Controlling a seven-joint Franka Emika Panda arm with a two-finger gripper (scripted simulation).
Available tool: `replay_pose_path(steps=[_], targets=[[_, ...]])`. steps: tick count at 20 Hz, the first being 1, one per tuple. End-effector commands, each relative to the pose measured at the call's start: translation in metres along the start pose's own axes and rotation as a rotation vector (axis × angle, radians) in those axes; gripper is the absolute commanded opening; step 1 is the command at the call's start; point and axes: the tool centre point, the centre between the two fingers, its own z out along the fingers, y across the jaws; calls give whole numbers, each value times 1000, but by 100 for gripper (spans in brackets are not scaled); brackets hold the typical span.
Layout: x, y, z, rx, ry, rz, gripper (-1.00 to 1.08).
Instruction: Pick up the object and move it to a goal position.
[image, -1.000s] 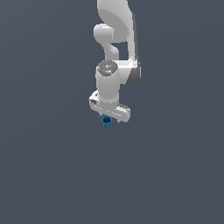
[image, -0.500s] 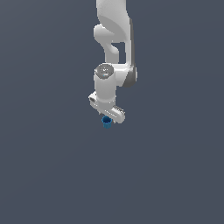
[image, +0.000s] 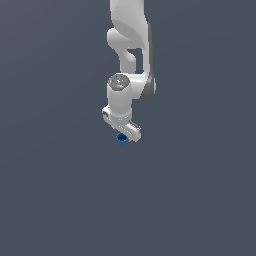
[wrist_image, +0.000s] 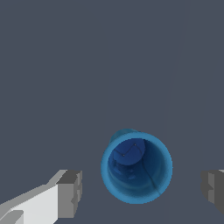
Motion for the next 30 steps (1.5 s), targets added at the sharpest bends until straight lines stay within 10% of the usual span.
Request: replay_pose_path(steps=[1, 15, 16, 30], targets=[[0, 0, 4, 0, 0, 1, 100], [-1, 1, 49, 0, 0, 5, 100], [-1, 1, 49, 0, 0, 5, -100], [1, 1, 44, 1, 1, 4, -100]])
